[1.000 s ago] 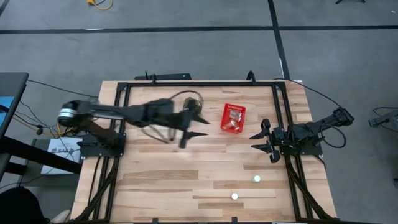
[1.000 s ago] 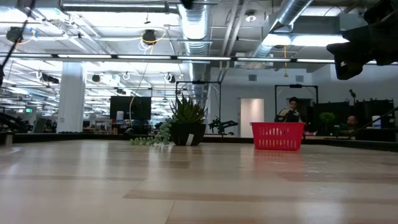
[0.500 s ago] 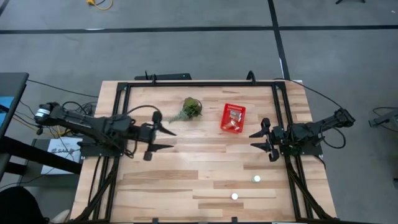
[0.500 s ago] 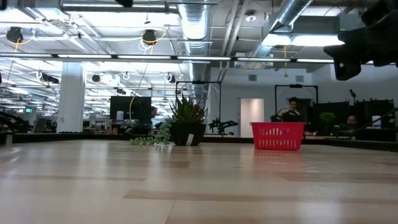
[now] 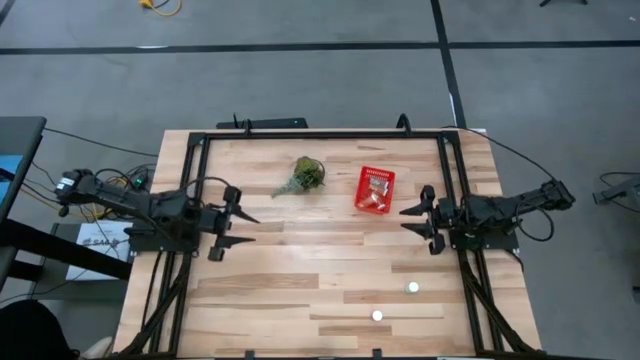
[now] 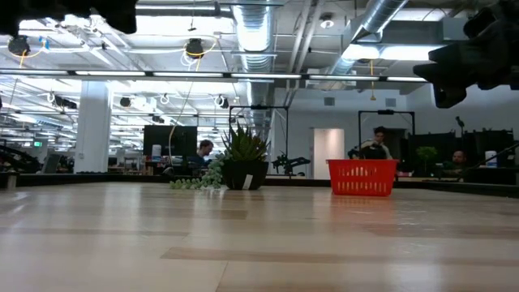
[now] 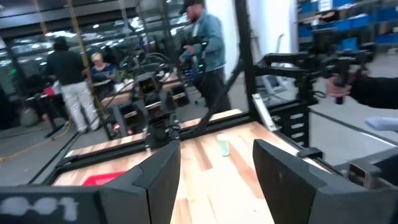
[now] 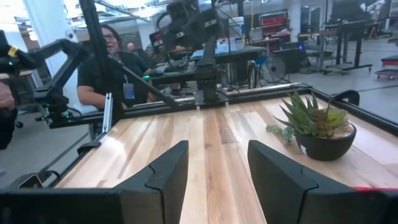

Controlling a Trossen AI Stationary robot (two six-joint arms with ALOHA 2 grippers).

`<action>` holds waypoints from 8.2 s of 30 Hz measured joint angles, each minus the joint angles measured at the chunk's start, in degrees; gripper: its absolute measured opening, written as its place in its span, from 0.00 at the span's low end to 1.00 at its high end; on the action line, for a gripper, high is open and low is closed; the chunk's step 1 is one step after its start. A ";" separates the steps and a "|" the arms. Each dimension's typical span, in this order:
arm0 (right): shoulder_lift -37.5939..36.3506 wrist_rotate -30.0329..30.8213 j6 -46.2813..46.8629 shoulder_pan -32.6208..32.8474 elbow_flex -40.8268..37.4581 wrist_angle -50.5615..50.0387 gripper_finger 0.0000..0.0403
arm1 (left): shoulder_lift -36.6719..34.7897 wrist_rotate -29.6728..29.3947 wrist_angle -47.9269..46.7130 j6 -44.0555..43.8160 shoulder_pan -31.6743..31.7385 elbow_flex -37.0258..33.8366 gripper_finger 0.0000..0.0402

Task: Pick and place pill bottles into a basket
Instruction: Move the red basket to the center of the table, then put the pink pill bottle into the red basket

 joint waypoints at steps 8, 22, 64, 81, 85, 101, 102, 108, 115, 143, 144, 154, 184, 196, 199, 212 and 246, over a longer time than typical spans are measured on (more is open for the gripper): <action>0.00 0.02 2.79 -1.48 0.00 -0.02 0.39 | -13.36 -1.31 -2.61 1.36 -2.43 -6.17 0.48; 0.00 0.04 4.58 -6.48 0.00 0.00 0.39 | -31.63 -4.23 -16.96 1.92 -2.56 -8.85 0.48; 8.49 0.22 14.75 -8.25 -0.02 0.09 0.39 | -31.47 -1.09 -13.27 -2.18 -2.55 -16.02 0.48; 12.41 0.17 15.27 -8.25 -0.02 0.26 0.39 | -31.43 0.74 -19.08 -7.63 -2.56 -15.89 0.48; 12.74 0.15 15.10 -8.25 -0.02 0.24 0.39 | -31.43 0.72 -19.15 -10.37 -2.56 -15.89 0.48; 34.01 0.02 9.23 -8.19 7.55 -0.23 0.37 | -31.43 0.61 -19.28 -10.83 -2.56 -15.89 0.48; 35.41 0.02 8.13 -8.19 9.01 -0.65 0.36 | -31.43 0.59 -19.28 -11.02 -2.56 -15.89 0.48; 44.16 0.02 5.26 -9.42 17.78 -9.59 0.34 | -31.43 0.52 -19.30 -10.29 -2.56 -15.89 0.48; 54.54 -0.21 3.79 -10.92 24.95 -15.62 0.33 | -31.43 0.52 -19.30 -10.76 -2.56 -15.89 0.48; 77.55 -5.23 2.25 -17.31 39.88 -30.20 0.28 | -31.41 0.57 -19.32 -10.78 -2.56 -15.93 0.48; 77.98 -5.20 2.00 -17.30 40.40 -30.18 0.27 | -31.40 0.57 -19.32 -10.75 -2.56 -15.93 0.48; 79.47 -6.06 -1.91 -17.30 44.82 -30.97 0.06 | -31.41 0.57 -19.31 -10.86 -2.56 -15.96 0.48; 97.76 -20.41 -4.69 -6.75 65.22 -28.89 0.03 | -31.40 0.59 -19.32 -11.02 -2.54 -15.96 0.48; 104.68 -21.39 -5.19 0.07 74.79 -28.76 0.04 | -31.43 0.57 -19.32 -11.02 -2.54 -15.96 0.48; 104.74 -21.38 -4.82 0.16 74.79 -28.90 0.04 | -31.43 0.58 -19.32 -11.01 -2.55 -15.96 0.48; 104.74 -22.66 -4.89 1.78 74.82 -28.40 0.10 | -31.43 0.59 -19.32 -11.02 -2.54 -15.96 0.48; 101.23 -16.23 4.24 10.03 74.69 -47.10 0.32 | -31.43 0.57 -19.32 -11.02 -2.55 -15.98 0.48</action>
